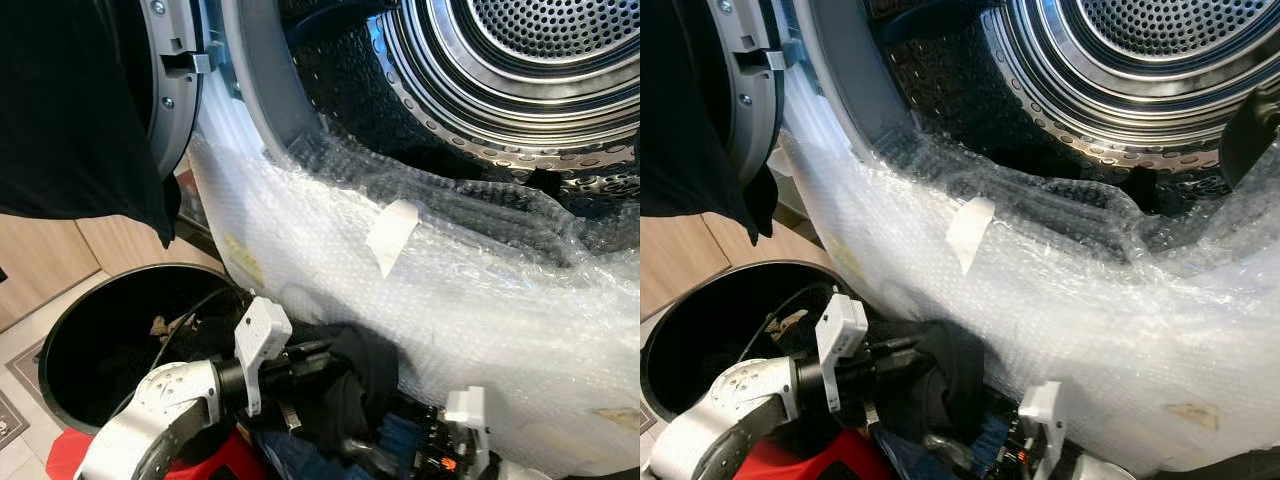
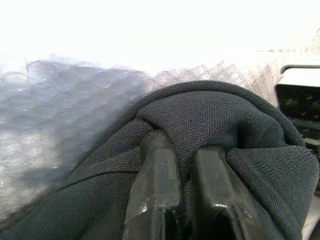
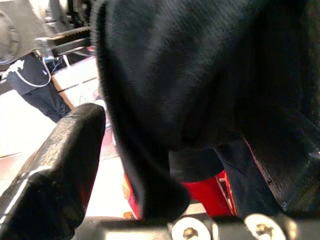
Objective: Clothes washing
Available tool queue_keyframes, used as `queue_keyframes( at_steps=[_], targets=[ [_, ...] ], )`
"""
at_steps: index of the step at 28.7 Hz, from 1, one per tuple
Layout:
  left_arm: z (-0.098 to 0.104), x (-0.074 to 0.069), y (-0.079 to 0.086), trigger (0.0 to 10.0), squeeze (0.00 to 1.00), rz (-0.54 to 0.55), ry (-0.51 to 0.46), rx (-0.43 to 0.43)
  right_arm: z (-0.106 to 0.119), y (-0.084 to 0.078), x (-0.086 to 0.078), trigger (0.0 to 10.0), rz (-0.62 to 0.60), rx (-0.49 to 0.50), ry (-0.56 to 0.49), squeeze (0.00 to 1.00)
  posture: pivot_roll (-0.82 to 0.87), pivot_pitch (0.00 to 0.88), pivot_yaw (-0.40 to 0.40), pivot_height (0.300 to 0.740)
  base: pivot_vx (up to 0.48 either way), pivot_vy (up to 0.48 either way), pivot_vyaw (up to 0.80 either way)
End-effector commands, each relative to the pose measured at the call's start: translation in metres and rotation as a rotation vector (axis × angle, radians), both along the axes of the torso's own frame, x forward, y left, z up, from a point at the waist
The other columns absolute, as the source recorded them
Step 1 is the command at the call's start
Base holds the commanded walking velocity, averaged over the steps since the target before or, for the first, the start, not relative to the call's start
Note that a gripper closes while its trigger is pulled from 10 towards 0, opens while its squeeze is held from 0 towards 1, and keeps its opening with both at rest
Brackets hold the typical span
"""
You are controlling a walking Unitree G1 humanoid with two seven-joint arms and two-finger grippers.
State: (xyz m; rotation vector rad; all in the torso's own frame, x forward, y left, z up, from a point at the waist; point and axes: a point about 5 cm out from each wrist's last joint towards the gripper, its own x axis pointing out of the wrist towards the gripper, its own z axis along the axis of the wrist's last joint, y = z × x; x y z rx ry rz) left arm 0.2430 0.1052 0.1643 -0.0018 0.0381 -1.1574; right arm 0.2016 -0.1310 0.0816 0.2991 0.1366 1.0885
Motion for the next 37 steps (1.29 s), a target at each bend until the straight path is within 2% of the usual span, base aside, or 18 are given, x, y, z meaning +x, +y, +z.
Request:
queue_keyframes(
  at_steps=[1, 8, 10, 13, 16, 20, 22, 26, 34, 37],
  targets=[
    [0.017, -0.001, -0.003, 0.0, 0.00, -0.037, -0.058, -0.041, 0.000, 0.002, 0.005, 10.0, -0.045, -0.003, -0.008, 0.00, 0.05, 0.085, -0.062, 0.740, 0.000, 0.000, 0.00],
    [0.020, 0.000, -0.007, 0.0, 0.00, -0.050, -0.058, -0.054, 0.006, 0.019, 0.011, 10.0, -0.091, 0.018, -0.053, 0.00, 0.05, 0.085, -0.059, 0.740, 0.000, 0.000, 0.00],
    [0.023, 0.001, -0.008, 0.0, 0.00, -0.054, -0.066, -0.063, 0.007, 0.025, 0.012, 10.0, -0.085, -0.007, -0.068, 0.00, 0.04, 0.084, -0.057, 0.740, 0.000, 0.000, 0.00],
    [0.026, 0.003, -0.011, 0.0, 0.00, -0.060, -0.080, -0.068, 0.011, 0.035, 0.010, 10.0, -0.049, 0.033, -0.061, 0.00, 0.04, 0.080, -0.055, 0.740, 0.000, 0.000, 0.00],
    [0.028, 0.005, -0.013, 0.0, 0.00, -0.062, -0.084, -0.071, 0.010, 0.045, 0.008, 10.0, -0.013, 0.028, -0.061, 0.00, 0.04, 0.076, -0.054, 0.740, 0.000, 0.000, 0.00],
    [0.032, 0.005, -0.015, 0.0, 0.00, -0.073, -0.091, -0.084, 0.013, 0.058, 0.015, 10.0, -0.044, 0.044, -0.067, 0.00, 0.05, 0.075, -0.053, 0.740, 0.000, 0.000, 0.00],
    [0.038, 0.004, -0.019, 0.0, 0.00, -0.099, -0.104, -0.093, 0.025, 0.068, 0.021, 10.0, -0.058, 0.095, -0.107, 0.00, 0.06, 0.072, -0.053, 0.740, 0.000, 0.000, 0.00],
    [0.048, 0.004, -0.023, 0.0, 0.00, -0.111, -0.121, -0.120, 0.041, 0.072, 0.026, 10.0, -0.063, 0.162, -0.151, 0.00, 0.06, 0.069, -0.051, 0.740, 0.000, 0.000, 0.00],
    [0.063, 0.005, -0.031, 0.0, 0.00, -0.133, -0.163, -0.153, 0.059, 0.072, 0.035, 10.0, -0.095, 0.224, -0.189, 0.00, 0.06, 0.064, -0.043, 0.740, 0.000, 0.000, 0.00],
    [0.073, 0.010, -0.034, 0.0, 0.00, -0.106, -0.191, -0.203, 0.064, 0.071, 0.041, 10.0, -0.133, 0.219, -0.201, 0.00, 0.06, 0.062, -0.040, 0.740, 0.000, 0.000, 0.00]
  ],
)
